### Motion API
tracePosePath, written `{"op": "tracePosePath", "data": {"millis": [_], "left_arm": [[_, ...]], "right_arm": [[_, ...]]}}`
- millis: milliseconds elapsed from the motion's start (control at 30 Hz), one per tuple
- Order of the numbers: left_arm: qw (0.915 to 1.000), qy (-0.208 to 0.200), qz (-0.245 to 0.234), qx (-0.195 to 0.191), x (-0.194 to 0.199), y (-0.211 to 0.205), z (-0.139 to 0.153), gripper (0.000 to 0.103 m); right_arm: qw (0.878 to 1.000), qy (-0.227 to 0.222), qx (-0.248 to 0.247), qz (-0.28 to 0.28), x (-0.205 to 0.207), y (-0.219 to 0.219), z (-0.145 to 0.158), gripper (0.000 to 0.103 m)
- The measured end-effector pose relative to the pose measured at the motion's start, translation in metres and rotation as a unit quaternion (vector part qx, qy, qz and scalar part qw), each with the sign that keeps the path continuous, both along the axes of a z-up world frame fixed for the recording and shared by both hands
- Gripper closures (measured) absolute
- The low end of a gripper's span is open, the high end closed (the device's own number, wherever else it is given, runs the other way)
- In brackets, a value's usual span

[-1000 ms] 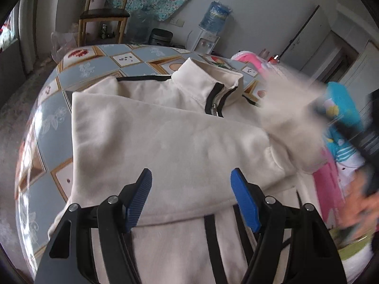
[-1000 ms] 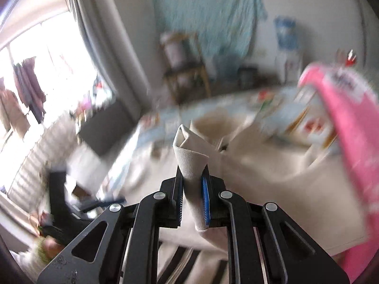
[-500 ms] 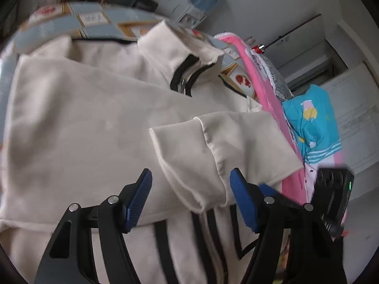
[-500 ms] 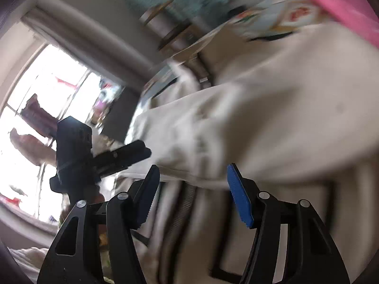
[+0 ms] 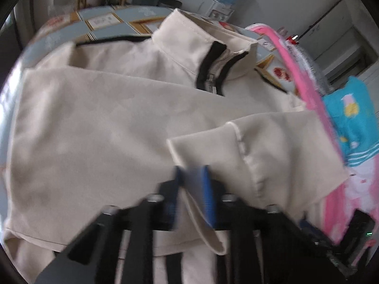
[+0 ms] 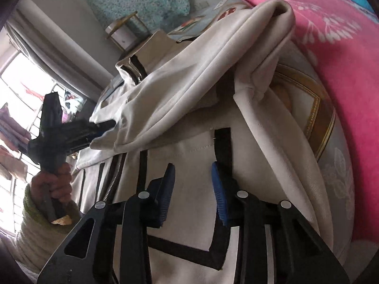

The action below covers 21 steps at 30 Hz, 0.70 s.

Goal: Fold large clothes

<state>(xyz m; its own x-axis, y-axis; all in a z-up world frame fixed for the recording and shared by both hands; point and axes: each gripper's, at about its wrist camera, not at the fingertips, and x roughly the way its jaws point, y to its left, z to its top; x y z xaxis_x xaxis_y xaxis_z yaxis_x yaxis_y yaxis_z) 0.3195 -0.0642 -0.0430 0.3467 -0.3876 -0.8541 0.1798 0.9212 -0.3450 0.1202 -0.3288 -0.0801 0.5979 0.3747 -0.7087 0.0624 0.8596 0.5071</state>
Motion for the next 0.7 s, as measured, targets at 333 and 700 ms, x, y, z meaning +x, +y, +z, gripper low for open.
{"op": "tracePosePath", "data": {"millis": [333,700], "left_arm": [[0.9853,-0.169,0.012,-0.022,-0.020,0.035,0.117,0.099],[0.9922,-0.070,0.101,0.017,0.007,0.143,0.063,0.099]], "right_arm": [[1.000,0.002,-0.009,0.007,-0.009,-0.010,0.002,0.072],[1.000,0.006,-0.027,0.005,-0.007,-0.001,0.005,0.072]]}}
